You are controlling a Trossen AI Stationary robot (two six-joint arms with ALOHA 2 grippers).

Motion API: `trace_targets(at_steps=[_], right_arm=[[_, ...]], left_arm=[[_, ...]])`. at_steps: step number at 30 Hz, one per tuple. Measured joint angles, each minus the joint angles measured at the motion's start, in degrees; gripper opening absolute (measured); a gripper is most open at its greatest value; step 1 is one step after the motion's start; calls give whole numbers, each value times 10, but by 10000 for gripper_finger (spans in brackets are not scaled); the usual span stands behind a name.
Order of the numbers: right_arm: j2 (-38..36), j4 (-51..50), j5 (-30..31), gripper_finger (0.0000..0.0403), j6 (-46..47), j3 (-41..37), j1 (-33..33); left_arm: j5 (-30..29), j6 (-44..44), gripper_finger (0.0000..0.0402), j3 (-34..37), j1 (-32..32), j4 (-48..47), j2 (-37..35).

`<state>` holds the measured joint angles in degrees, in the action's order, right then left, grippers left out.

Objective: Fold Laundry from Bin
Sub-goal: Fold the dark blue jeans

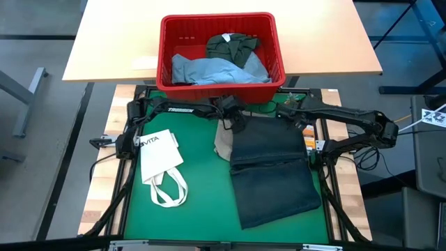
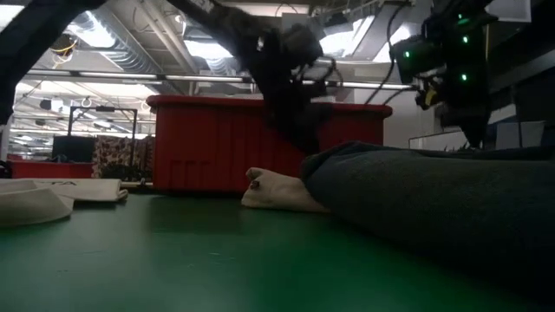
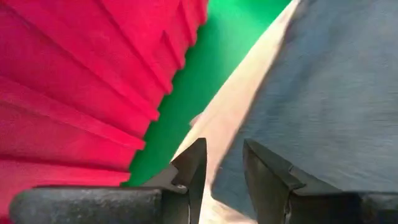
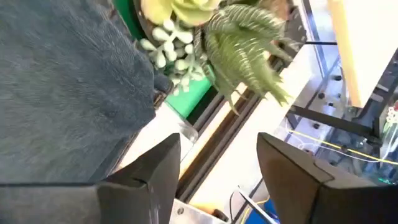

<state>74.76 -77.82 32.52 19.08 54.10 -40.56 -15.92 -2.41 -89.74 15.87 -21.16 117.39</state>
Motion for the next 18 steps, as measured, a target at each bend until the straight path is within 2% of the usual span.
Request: trace_targets(at_steps=[4, 11, 18], right_arm=[[0, -22, -18, 209, 1, 45, 12], [-8, -19, -144, 209, 36, 46, 106], [-8, -18, -136, 209, 143, -4, 237]], left_arm=[[6, 0, 100, -1, -24, -10, -38], [50, -3, 100, -2, -91, -19, -60], [44, -4, 100, 1, -157, -25, -44]])
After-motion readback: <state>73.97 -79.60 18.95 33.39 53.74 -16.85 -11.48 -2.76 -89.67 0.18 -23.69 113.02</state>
